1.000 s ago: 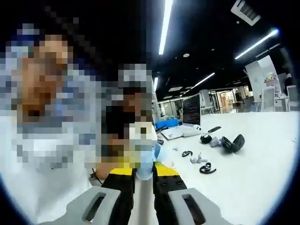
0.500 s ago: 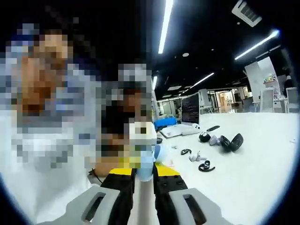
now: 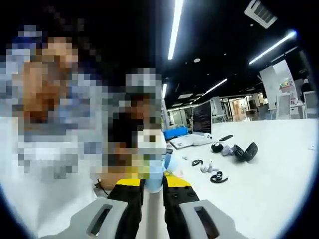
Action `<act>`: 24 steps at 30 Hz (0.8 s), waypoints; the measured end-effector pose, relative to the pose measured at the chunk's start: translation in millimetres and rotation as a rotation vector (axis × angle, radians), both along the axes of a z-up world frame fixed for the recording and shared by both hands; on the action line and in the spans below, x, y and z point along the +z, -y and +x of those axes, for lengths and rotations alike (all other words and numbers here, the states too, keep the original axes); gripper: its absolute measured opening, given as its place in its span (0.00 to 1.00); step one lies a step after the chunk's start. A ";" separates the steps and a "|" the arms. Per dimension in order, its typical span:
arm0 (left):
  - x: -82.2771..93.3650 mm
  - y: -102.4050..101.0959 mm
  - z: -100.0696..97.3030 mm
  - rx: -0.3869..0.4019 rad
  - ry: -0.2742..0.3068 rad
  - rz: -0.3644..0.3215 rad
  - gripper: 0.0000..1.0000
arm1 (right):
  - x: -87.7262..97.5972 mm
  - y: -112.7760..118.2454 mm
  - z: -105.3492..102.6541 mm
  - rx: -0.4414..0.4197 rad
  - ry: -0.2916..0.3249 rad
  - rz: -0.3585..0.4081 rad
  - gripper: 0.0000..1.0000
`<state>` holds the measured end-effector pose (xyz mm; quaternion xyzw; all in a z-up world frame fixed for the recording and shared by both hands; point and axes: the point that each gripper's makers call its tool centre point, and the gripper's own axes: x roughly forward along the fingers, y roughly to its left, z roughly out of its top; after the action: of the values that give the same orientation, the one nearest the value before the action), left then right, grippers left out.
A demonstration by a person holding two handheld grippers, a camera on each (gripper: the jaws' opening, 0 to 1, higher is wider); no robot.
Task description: Pick up the earbuds from the table and place the earbuds into the earbud case
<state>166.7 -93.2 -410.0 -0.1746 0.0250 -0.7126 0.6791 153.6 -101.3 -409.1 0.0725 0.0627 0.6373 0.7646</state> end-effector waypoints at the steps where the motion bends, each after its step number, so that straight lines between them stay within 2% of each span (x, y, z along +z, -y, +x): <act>1: -0.1 0.3 0.7 0.004 0.003 0.001 0.16 | -0.7 -0.5 0.9 -0.013 0.012 -0.012 0.15; 3: -1.2 2.8 -1.9 -0.002 0.017 0.002 0.16 | -3.6 -3.7 -1.6 -0.008 0.027 -0.039 0.15; 8: 1.5 4.2 -5.0 0.006 0.072 -0.007 0.17 | -2.8 -1.4 -2.5 0.001 0.023 -0.037 0.14; 14: -2.6 1.6 -7.7 -0.001 0.060 0.032 0.18 | -4.2 3.4 -5.3 -0.009 0.026 -0.014 0.14; 19: -9.3 -16.1 2.3 0.046 0.028 0.067 0.20 | -3.3 18.7 -2.0 -0.053 0.014 0.033 0.14; 24: -29.2 -44.8 15.3 0.147 0.066 0.181 0.21 | -12.6 26.6 -0.1 -0.094 0.021 0.016 0.14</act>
<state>182.1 -48.4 -439.1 -0.0903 0.0537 -0.6610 0.7430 153.4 -127.9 -421.8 0.0747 0.0462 0.6019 0.7937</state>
